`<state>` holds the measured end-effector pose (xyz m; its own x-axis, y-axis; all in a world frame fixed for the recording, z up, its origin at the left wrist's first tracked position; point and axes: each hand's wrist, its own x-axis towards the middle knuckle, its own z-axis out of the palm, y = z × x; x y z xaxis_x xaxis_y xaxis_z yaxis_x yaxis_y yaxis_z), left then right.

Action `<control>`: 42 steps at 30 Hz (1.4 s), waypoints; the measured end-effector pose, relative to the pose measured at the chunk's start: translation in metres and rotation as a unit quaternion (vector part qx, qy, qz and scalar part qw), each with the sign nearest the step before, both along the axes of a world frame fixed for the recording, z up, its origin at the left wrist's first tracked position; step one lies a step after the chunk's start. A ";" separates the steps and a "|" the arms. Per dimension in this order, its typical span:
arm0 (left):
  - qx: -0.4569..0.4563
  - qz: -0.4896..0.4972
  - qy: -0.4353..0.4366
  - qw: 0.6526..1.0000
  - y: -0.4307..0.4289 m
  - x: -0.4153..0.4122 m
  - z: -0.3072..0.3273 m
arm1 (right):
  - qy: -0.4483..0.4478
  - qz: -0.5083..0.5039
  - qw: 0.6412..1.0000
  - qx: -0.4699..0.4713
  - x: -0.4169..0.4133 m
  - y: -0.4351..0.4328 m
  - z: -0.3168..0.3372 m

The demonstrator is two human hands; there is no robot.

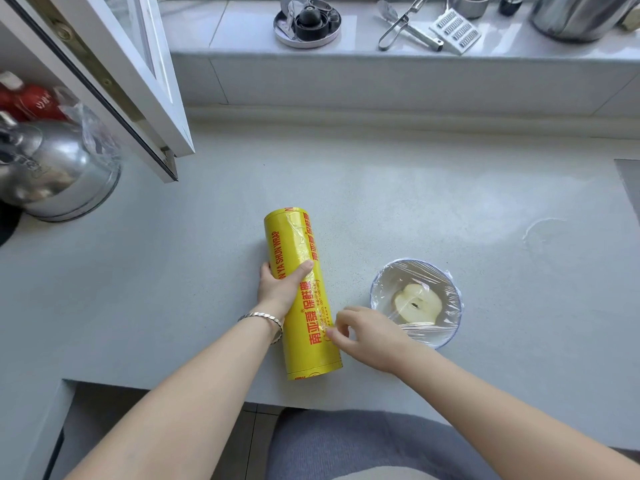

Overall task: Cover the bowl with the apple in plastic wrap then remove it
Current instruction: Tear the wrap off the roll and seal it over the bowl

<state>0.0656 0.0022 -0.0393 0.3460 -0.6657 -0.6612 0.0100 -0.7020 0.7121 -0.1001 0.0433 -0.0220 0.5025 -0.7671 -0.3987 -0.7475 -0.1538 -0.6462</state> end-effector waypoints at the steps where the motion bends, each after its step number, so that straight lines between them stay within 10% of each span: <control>1: 0.001 0.000 -0.001 1.000 0.000 0.000 0.000 | -0.011 -0.015 1.000 -0.001 0.001 -0.001 0.000; 12: 0.013 0.043 0.125 0.991 -0.004 0.023 0.020 | 0.105 -0.023 0.989 -0.101 -0.002 0.006 -0.003; 29: -0.036 -0.070 0.041 0.996 0.000 0.033 0.065 | 0.324 0.103 0.924 -0.173 -0.027 -0.015 0.070; 37: -0.039 -0.063 0.067 0.995 -0.003 0.013 0.074 | 0.069 -0.141 0.973 -0.171 -0.059 -0.026 0.103; 42: -0.028 -0.013 0.074 0.997 -0.009 -0.012 0.079 | -0.142 -0.231 0.962 0.029 -0.035 -0.016 0.093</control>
<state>0.0533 -0.0073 0.0398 0.2307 -0.7096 -0.6657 0.1000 -0.6633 0.7417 -0.1351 0.0270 0.0712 0.2089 -0.9149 -0.3453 -0.5201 0.1951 -0.8316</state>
